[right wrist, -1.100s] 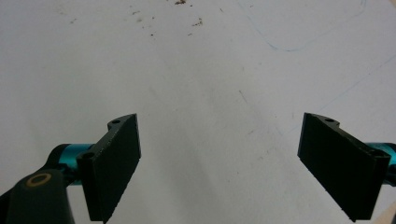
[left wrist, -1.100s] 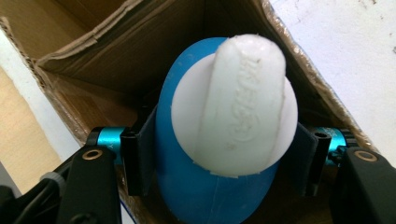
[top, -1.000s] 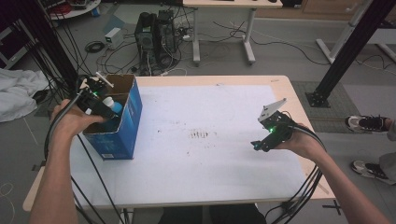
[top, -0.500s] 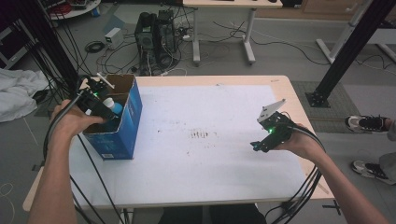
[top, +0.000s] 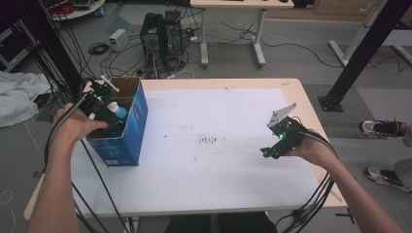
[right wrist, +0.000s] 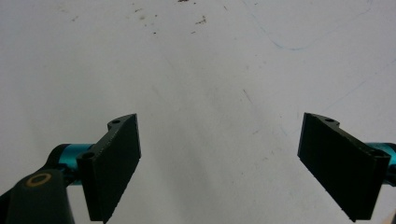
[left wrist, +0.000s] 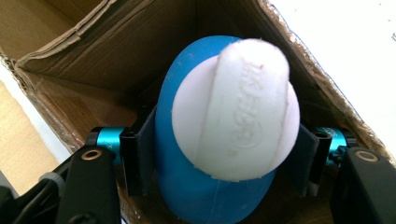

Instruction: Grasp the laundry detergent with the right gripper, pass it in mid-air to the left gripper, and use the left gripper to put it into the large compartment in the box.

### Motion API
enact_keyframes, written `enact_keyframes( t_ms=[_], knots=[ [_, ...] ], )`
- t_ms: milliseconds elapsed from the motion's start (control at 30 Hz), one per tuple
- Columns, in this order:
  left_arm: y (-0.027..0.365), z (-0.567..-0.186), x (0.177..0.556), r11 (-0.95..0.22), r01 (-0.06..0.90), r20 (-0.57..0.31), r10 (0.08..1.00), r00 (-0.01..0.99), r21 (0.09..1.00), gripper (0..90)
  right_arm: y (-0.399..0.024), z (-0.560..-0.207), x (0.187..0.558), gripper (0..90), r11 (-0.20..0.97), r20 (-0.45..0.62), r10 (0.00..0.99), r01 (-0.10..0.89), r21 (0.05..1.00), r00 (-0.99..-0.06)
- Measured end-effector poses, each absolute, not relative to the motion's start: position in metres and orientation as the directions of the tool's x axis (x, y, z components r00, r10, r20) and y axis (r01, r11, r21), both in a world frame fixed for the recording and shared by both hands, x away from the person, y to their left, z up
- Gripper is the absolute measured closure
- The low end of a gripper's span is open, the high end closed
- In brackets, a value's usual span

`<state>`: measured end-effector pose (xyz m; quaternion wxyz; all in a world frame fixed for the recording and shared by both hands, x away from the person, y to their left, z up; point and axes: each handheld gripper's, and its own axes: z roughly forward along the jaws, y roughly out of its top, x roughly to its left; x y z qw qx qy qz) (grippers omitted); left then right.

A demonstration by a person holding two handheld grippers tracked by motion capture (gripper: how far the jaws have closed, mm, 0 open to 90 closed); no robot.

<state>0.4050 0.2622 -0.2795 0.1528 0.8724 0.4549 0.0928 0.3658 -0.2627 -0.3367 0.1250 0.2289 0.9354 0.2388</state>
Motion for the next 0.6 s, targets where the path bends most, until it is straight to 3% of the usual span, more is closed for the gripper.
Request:
enact_keyframes(
  t_ms=[600],
  knots=[
    [0.2635,-0.2795,0.4068,-0.536,0.772,0.011,0.824,0.566,0.341,34.5,-0.2624,-0.3384,0.3650,12.5,0.777,-0.118,0.496,0.379,0.503,-0.861]
  ],
)
